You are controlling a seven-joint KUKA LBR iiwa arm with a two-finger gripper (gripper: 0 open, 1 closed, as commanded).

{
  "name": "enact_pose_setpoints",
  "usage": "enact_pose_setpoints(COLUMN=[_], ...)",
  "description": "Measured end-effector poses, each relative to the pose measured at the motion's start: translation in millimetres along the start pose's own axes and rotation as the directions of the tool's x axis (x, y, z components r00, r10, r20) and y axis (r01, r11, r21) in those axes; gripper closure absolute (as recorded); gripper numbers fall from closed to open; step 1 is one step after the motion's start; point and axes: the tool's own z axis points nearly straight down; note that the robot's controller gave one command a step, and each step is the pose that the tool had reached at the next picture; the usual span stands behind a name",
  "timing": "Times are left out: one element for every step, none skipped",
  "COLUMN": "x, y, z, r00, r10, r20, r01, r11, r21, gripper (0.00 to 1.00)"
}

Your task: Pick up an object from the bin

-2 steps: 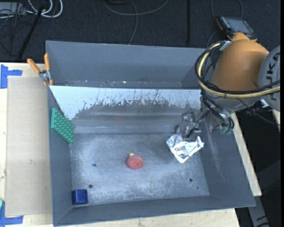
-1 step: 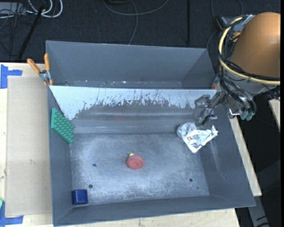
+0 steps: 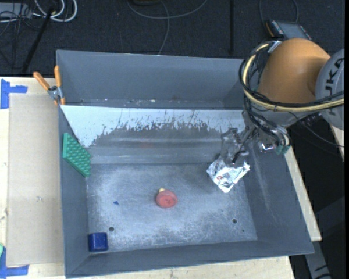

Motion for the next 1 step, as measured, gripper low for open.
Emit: enact_pose_setpoints(x=[18.1], y=[15.2], z=[-122.0], r00=[1.0], r10=[-0.014], r20=[0.015], r01=[0.014], r11=[1.0], r21=[0.005], gripper=[1.0])
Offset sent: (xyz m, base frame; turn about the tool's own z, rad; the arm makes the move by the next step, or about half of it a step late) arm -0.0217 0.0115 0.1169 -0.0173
